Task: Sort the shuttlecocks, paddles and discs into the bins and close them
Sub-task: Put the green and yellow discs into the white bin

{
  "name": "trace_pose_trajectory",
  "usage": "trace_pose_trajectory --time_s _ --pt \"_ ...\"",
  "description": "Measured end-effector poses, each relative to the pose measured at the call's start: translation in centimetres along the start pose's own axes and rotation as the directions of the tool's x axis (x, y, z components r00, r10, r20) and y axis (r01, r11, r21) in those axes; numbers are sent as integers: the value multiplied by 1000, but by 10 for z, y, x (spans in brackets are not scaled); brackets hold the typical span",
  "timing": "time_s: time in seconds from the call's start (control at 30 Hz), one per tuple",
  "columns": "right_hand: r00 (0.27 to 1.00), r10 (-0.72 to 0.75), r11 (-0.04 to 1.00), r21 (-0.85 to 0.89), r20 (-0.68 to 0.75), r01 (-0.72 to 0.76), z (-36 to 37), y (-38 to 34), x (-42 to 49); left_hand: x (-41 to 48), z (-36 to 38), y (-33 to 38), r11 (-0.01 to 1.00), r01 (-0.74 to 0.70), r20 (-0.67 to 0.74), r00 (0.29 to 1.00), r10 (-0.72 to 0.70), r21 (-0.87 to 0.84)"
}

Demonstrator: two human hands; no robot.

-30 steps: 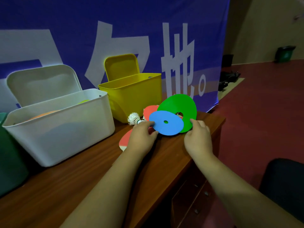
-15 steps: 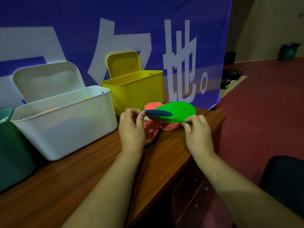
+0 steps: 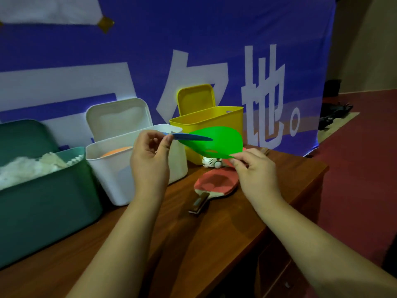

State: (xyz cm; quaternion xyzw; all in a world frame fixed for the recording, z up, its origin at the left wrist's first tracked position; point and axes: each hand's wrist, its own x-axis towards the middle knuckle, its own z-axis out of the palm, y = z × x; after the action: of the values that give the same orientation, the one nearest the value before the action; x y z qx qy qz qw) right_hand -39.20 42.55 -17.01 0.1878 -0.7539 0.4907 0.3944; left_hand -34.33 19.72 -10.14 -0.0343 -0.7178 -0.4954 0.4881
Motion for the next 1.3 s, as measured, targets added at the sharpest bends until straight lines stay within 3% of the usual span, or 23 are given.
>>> trace_pose_trajectory --time_s 0.4,0.67,0.83,1.03,1.17,1.3 --pt "995 -104 978 184 13 99 123 -110 52 50 -193 0 989 0 -292 955 45 150" --pt "998 -35 966 256 -50 46 197 -150 82 81 -216 -16 990 2 -352 935 47 139" --pt "992 -76 955 279 -105 103 233 -139 76 83 -218 -45 986 22 -333 942 35 165" --pt "982 -127 987 84 -139 140 261 -111 67 82 -215 -61 976 39 -319 947 32 215" --pt "990 -141 979 -149 -8 138 267 -100 53 81 -212 -74 961 52 -299 954 33 271" --pt "992 -127 983 -134 12 127 259 -109 42 79 -209 -79 932 43 -278 958 64 360"
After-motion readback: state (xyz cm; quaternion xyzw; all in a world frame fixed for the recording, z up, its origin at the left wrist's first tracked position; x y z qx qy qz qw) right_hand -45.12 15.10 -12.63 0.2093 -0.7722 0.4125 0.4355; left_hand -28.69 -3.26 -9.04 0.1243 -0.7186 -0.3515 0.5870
